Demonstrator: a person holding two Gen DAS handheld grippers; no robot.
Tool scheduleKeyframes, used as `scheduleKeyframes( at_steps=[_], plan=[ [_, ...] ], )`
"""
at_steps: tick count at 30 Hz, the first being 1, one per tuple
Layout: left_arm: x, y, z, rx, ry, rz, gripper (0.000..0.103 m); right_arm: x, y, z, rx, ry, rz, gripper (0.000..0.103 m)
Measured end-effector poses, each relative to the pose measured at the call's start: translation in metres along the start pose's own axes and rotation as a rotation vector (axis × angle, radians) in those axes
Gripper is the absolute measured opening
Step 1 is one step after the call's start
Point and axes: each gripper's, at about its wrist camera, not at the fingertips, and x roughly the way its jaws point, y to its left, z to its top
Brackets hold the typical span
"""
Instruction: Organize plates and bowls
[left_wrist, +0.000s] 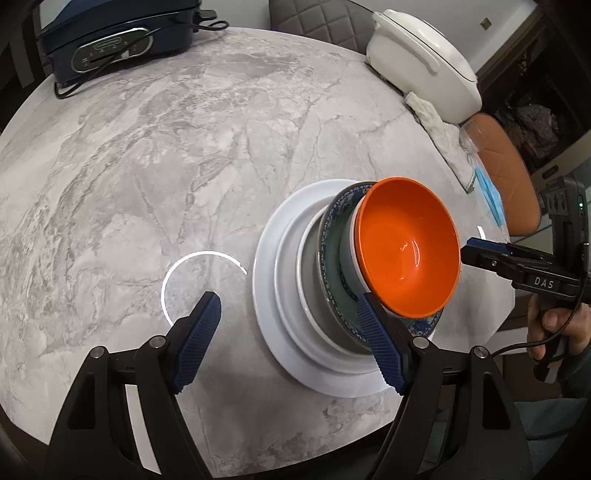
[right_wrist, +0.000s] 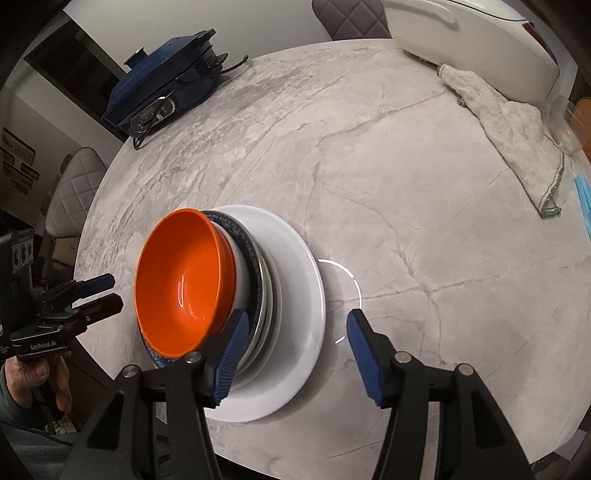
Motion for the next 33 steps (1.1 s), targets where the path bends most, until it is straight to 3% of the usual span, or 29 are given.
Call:
scheduleKeyframes(
  at_steps=[5,11,13,14,16,19,20,24,33],
  plan=[
    [-0.032,0.0,-0.014,-0.082,-0.088,0.065,0.075,-0.003,-0.002,0.004,-0.01,-0.016,0.024,0.068],
    [-0.093,-0.047,-0.023,-0.161,-0.298,0.195,0.075,-0.023,0.003,0.008,-0.078,-0.075,0.1,0.081],
    [-0.119,-0.073,-0.027,-0.176,-0.401,0.196,0.075,-0.034,0.002,0.008,-0.098,-0.094,0.131,0.082],
    [-0.13,-0.088,-0.029,-0.193,-0.454,0.233,0.075,-0.041,0.002,0.009,-0.106,-0.104,0.145,0.082],
    [-0.146,-0.115,-0.032,-0.239,-0.511,0.381,0.075,-0.057,0.003,0.007,-0.134,-0.14,0.164,0.083],
    [-0.15,-0.148,-0.04,-0.311,-0.473,0.599,0.079,-0.081,0.007,0.005,-0.184,-0.201,0.183,0.086],
    [-0.148,-0.155,-0.041,-0.308,-0.453,0.624,0.079,-0.089,0.009,0.005,-0.197,-0.221,0.187,0.088],
    [-0.131,-0.172,-0.04,-0.26,-0.351,0.513,0.079,-0.111,0.019,0.004,-0.235,-0.261,0.167,0.093],
    [-0.094,-0.173,-0.029,-0.271,-0.203,0.486,0.079,-0.123,0.029,-0.001,-0.225,-0.251,0.003,0.095]
  ],
)
